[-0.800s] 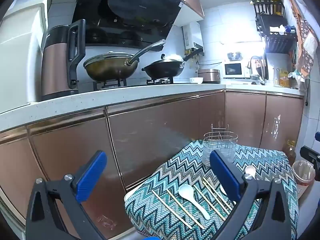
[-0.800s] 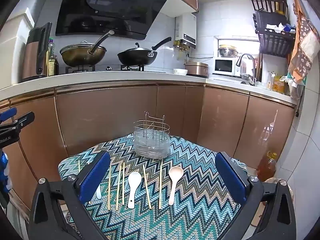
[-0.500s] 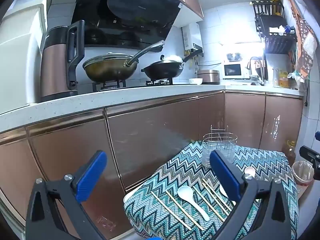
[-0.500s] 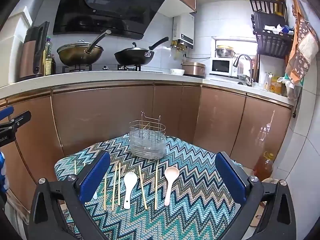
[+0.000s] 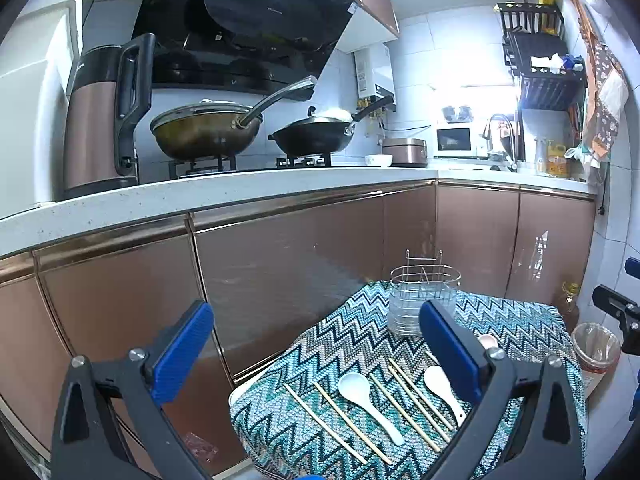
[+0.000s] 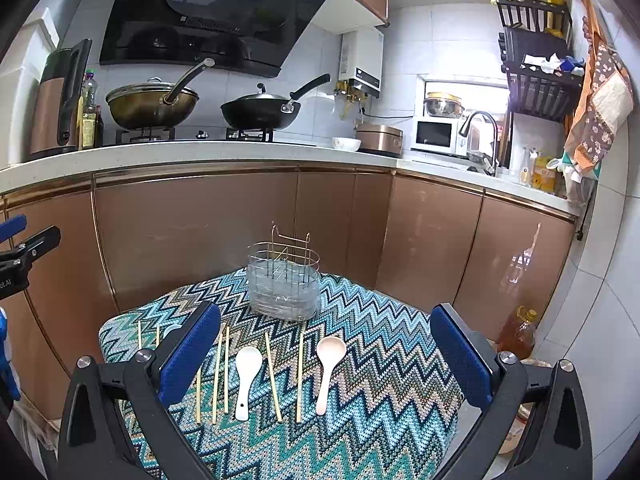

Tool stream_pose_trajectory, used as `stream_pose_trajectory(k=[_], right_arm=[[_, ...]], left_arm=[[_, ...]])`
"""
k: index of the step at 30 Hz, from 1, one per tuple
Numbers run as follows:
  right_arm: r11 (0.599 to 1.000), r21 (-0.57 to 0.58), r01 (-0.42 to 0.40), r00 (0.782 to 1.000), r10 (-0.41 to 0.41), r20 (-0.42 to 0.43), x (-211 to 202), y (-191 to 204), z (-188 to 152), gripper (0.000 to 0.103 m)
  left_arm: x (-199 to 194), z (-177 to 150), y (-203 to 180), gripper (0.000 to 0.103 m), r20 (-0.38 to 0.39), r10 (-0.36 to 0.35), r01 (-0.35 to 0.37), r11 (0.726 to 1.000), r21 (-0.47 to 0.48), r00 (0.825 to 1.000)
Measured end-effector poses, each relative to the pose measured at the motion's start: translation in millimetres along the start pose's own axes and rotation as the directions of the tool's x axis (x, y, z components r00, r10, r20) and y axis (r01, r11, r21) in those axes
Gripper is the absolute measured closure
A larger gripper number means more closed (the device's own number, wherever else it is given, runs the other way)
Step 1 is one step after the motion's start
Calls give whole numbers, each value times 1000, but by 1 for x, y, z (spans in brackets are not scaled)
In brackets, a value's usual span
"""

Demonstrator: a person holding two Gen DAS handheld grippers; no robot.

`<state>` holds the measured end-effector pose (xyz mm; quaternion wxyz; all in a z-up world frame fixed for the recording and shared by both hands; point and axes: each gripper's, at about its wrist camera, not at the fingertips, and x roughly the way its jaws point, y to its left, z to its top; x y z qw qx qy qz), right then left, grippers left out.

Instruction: Organize utensils

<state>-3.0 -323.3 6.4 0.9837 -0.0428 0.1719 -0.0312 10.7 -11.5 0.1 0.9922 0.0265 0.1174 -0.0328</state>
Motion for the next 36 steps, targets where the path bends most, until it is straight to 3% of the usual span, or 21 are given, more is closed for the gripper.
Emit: stream_pose_trajectory(k=[24,36], right_arm=[[1000,-13,3,999,-3,35,12,-4,20,0],[1000,-4,-19,999,19,29,33,0,16,0]], left_arm=[[14,25,8,0,38,-27,28,999,-43,999],[38,23,26,0,-29,15,-16,998,-54,999]])
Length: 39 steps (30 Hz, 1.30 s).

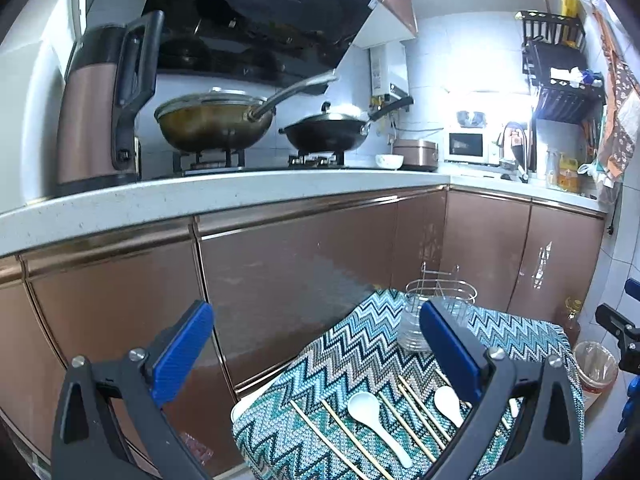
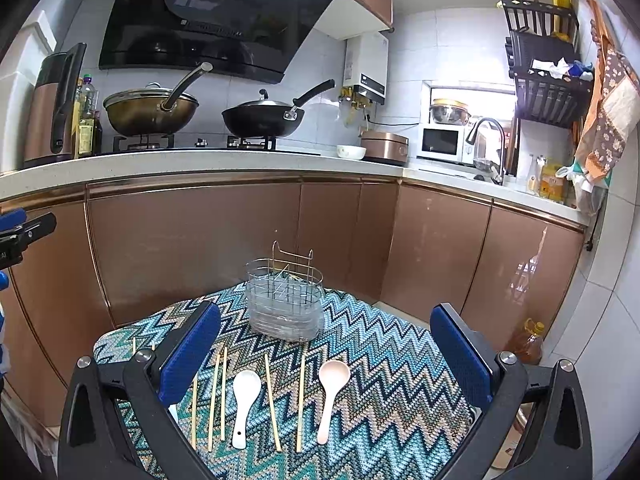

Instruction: Organize utensils

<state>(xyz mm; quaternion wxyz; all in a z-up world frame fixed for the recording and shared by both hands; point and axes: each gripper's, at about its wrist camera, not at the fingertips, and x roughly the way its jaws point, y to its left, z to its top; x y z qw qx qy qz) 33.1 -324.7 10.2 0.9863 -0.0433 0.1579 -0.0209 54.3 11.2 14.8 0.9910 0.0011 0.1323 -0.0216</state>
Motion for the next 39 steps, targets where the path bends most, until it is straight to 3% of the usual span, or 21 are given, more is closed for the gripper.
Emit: stream_pose_trajectory(k=[16,26,33,35,39], right_arm=[[998,27,-54,998,55,-44,53,-1,-12,0],[992,51,-116,980,122,-157,95,-3,-30,0],[989,49,-138,953,146,-264,122,-6,-43,0],[987,60,-151,940,162,-301,132,-9,-47,0],[979,102,-178,908,203,-367,151,-18,-55,0]], left_arm=[[51,-18,19,0,-112,-1,-6,998,-63,994],[84,-39,30,0,-228,-18,-5,995,-97,974],[108,-56,36,0,-323,-56,10,990,-143,945],[117,-61,33,0,-361,-76,24,989,-146,929],[141,-76,30,0,-450,-149,55,975,-215,881]])
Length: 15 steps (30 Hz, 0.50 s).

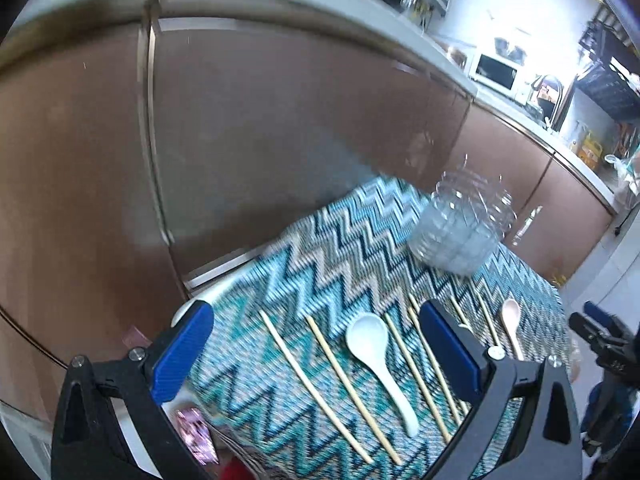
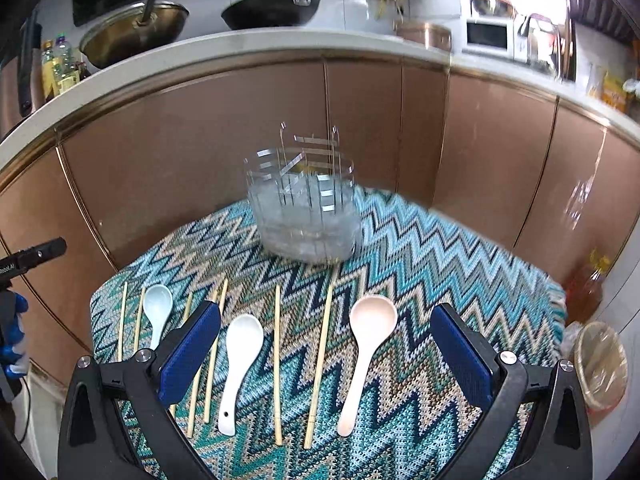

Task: Organize utensils
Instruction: 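Grasp a white ceramic spoon with the right tool while the left tool grasps a bamboo chopstick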

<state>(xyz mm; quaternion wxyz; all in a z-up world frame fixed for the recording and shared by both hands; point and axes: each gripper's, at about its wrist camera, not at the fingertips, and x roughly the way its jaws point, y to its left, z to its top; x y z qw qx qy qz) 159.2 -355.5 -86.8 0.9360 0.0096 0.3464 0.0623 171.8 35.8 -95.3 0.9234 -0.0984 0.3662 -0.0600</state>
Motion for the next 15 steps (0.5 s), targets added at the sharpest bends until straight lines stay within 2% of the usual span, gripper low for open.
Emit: stream_pose_trajectory(k=[4,5,7,9,11,15], right_arm=[[999,31,-32,996,35,-79,22,-17,1,2],[998,49,-39,994,44,-100,28,-24,1,4],[995,88,-53,988,65,-140,40,-37,3,12],[989,132,-64,978,88,-189,54,-52,5,29],[983,167,-81,964,119,-237,70,-63,7,39],[968,222,-120,930,188,-317,100,-74,6,53]], left_arm=[[22,0,1,0,-72,-29,26,999,-41,997],[26,0,1,1,-87,-33,29,998,-47,996],[38,1,2,1,-124,-38,31,997,-65,992],[53,2,4,2,-167,-41,28,996,-80,985],[64,3,7,9,-204,-41,22,995,-96,978],[83,7,13,24,-268,-67,31,990,-137,961]])
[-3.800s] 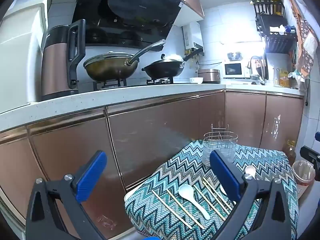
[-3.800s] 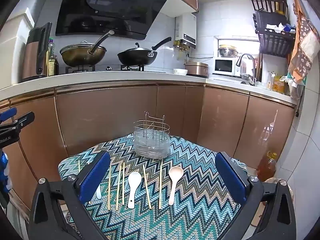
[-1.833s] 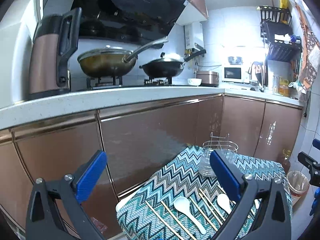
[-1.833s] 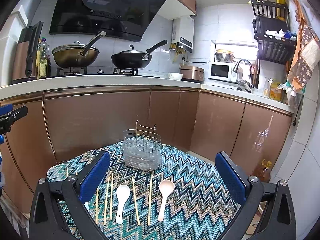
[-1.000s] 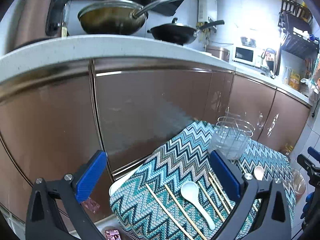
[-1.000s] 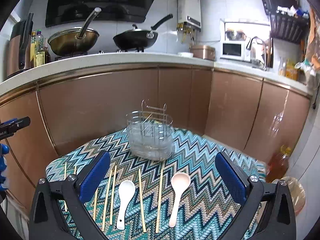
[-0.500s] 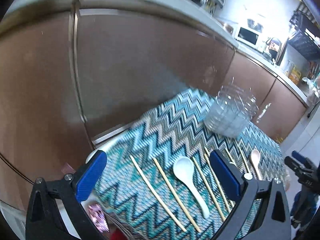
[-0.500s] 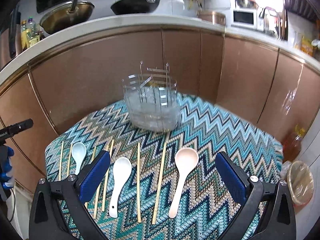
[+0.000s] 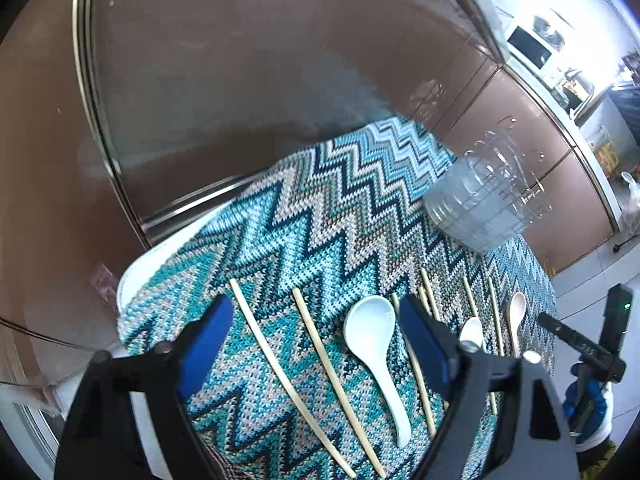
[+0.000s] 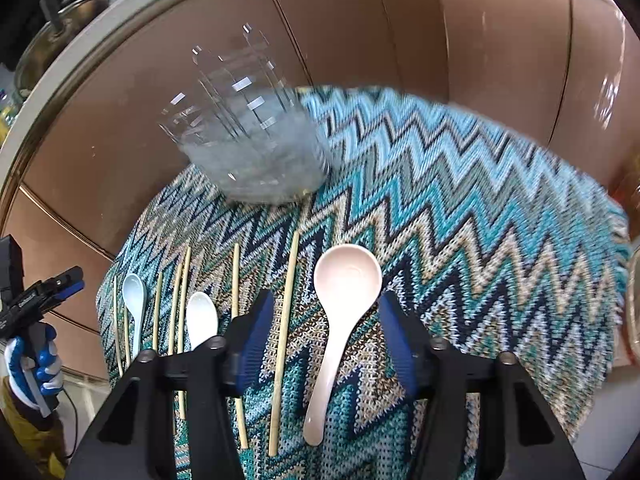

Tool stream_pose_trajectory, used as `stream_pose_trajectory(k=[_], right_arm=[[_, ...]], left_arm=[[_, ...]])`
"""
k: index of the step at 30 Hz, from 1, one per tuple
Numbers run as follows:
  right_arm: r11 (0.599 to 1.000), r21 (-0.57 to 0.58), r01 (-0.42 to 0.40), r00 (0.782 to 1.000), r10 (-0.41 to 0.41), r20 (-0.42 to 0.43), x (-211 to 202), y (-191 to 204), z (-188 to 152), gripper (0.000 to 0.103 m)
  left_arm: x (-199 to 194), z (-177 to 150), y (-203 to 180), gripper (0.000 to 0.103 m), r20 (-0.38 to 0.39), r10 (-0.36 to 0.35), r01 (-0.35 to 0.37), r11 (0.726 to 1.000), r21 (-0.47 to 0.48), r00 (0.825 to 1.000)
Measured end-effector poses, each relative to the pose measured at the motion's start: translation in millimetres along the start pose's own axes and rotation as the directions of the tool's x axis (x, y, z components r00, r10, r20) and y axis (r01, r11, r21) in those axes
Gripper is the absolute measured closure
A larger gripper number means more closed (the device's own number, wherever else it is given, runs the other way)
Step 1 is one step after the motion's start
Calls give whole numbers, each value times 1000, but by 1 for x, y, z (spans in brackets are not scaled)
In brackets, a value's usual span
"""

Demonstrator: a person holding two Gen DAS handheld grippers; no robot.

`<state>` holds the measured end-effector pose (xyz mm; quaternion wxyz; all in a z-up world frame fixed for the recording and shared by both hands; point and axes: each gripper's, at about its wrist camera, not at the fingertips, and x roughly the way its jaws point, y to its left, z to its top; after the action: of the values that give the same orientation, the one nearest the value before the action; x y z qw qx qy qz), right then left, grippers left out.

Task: Organize utensils
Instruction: 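Grasp a white ceramic spoon with the right tool while the left tool grasps a bamboo chopstick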

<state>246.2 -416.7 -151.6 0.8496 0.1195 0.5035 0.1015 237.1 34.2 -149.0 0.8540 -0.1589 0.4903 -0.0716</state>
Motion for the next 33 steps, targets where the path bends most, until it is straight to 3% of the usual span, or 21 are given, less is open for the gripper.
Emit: stream_pose_trajectory(k=[17,28,33], right_arm=[[999,-22,-33,995,31,-94,48,-31,22,67],[991,-74,-116,986,106,-128,59,-36,29,69],[985,-105,-135,980,117,-158,66,-35,32,81]], left_arm=[[52,13,3,66,-169,20,-32,997,-66,985],[72,9,11,83,-243,30,-63,989,-130,970],[75,9,12,90,-256,30,-70,986,-150,966]])
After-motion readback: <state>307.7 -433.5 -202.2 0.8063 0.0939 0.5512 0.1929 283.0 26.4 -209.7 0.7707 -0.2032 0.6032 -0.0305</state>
